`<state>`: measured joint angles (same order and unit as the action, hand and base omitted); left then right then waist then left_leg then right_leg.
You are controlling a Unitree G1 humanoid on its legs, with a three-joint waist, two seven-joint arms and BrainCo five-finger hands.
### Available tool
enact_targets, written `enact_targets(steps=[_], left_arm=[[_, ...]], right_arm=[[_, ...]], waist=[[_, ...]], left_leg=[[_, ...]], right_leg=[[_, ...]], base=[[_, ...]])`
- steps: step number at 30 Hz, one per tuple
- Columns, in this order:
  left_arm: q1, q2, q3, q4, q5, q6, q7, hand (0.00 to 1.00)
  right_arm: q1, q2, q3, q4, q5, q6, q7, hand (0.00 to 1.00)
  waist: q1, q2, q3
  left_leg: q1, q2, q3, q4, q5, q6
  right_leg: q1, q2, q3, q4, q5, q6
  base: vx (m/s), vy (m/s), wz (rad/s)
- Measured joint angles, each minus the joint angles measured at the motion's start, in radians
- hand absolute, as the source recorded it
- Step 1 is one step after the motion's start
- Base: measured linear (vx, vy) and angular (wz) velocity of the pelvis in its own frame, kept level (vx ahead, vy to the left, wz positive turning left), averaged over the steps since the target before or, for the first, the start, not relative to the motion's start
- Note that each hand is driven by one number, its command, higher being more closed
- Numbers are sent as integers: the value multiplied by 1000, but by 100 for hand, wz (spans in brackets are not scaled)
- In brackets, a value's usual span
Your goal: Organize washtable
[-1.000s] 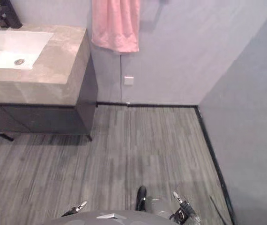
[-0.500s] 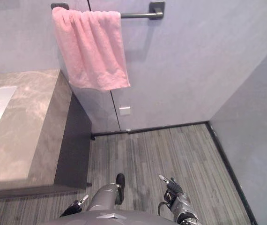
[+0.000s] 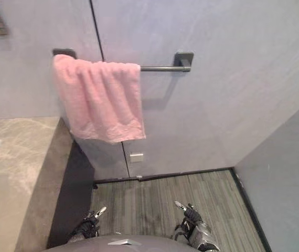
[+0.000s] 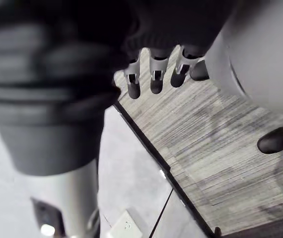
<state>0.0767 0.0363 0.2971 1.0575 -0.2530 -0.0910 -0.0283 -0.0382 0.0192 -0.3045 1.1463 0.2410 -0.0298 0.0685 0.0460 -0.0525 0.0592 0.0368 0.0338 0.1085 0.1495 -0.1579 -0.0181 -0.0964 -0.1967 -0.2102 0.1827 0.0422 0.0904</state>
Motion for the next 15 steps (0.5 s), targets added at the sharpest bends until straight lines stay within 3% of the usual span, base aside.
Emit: enact_targets(steps=[5,8,11,15], left_arm=[[4,-28,-25,23,-2,-1,-2,0],[8,-17,-43,37,-8,-1,0,0],[65,-21,-81,-140,-98,3,16,0],[180,-37,-45,-541,-213,-17,40,0]], right_arm=[[10,-33,-44,21,-38,13,-1,0],[-6,-47,-12,26,-31,14,-6,0],[16,-55,140,-199,22,14,-30,0],[64,-50,259,-616,81,-47,-42,0]], waist=[[-2,56,-60],[-3,56,-60],[-9,45,-59],[-1,21,-74]], left_leg=[[-12,63,-105,-56,22,-61],[4,92,-115,-84,24,-80],[-17,94,-110,-86,24,-81],[-44,87,-72,-82,23,-79]], right_leg=[[57,78,-99,-120,-26,-22],[82,114,-107,-155,-27,-32],[65,121,-98,-175,-16,-41],[26,123,-58,-202,12,-39]], base=[[157,-280,48],[50,-140,7],[4,-24,-12],[19,23,-26]])
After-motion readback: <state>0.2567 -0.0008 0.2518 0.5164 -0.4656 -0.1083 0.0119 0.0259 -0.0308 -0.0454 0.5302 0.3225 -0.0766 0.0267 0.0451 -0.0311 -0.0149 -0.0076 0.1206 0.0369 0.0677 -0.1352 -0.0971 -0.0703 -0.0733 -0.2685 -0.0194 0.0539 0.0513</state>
